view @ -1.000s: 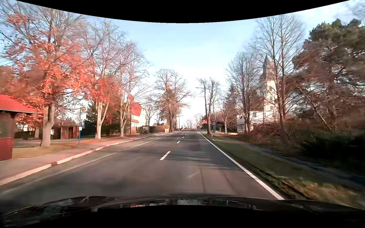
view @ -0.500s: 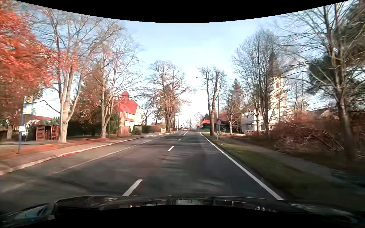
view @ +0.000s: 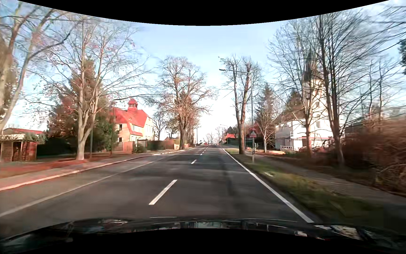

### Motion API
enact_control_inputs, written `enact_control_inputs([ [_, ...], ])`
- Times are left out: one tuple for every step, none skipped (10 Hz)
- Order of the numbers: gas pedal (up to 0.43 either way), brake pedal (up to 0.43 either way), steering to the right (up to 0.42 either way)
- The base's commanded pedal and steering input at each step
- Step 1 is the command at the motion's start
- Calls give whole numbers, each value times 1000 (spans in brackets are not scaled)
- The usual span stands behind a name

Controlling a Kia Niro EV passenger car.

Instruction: Follow the waypoints while adhering to traffic rules and regulations

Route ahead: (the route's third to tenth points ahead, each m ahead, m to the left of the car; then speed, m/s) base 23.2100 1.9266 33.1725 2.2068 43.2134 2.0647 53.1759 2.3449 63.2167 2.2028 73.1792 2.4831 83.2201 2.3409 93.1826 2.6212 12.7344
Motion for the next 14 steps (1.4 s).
enact_control_inputs([
  [150,0,0],
  [150,0,0],
  [150,0,0],
  [150,0,0],
  [150,0,0],
  [150,0,0],
  [150,0,-1],
  [150,0,-2],
  [150,0,-2],
  [150,0,-2],
  [150,0,-1],
  [150,0,-2],
  [150,0,-2],
  [150,0,-2],
])
